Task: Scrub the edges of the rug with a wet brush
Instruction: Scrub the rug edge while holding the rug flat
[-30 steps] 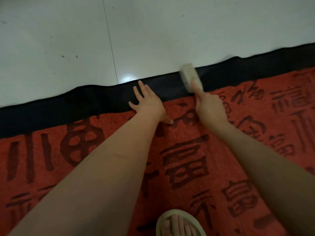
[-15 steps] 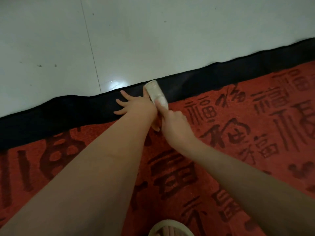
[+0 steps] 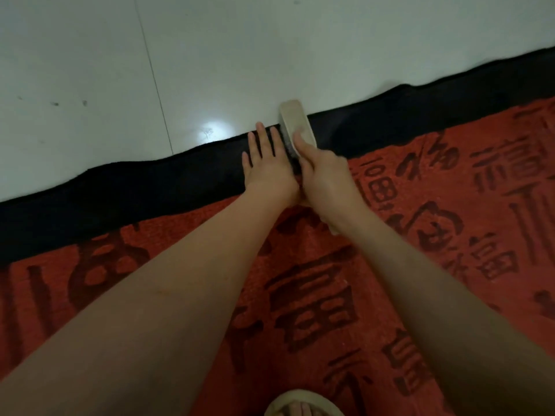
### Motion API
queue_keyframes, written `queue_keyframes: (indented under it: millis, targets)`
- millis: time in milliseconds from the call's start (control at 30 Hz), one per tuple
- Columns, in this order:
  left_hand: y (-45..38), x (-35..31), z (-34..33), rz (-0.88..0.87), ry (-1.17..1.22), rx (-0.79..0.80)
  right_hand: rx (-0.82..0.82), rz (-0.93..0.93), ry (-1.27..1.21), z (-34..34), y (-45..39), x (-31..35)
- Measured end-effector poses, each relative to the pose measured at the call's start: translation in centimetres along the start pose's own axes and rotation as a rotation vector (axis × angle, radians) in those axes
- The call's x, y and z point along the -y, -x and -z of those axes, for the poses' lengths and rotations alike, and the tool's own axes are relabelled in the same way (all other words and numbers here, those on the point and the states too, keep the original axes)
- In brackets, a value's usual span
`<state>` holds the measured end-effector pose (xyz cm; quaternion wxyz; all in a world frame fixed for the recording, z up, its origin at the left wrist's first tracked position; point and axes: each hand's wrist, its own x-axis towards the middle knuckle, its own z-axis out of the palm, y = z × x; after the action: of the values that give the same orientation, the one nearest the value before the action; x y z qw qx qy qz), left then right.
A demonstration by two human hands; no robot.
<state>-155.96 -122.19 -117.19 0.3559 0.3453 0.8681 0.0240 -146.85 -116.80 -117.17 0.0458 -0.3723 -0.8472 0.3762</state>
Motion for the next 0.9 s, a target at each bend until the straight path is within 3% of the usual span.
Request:
queue_keyframes:
  millis: [133,300,433,600,767,900]
  targets:
    - [-0.1,-0.5,0.7,0.063,-0.034,0.103,-0.01,0.025,-0.035,0.0,6.3,-0.2]
    - [-0.5,-1.9,1.5,0.142,-0.031,0.157,-0.016,-0.023,0.064,0.0,-0.8,-0.8]
    - [-0.8,-2.3,1.7,0.156,-0.027,0.17,-0.043,-0.029,0.021,-0.6,6.2,-1.1]
    - [-1.5,-2.5,1.4,0.186,-0.119,0.194,-0.13,-0.083,0.186,0.4,-2.3,-1.5]
    - [-1.9,-2.7,1.5,0.168,-0.127,0.203,-0.124,-0.073,0.07,-0.2,4.9,-1.1]
    - [-3.0,-3.0,1.5,0.148,-0.216,0.216,-0.119,-0.075,0.286,2.3,-2.9,-1.7]
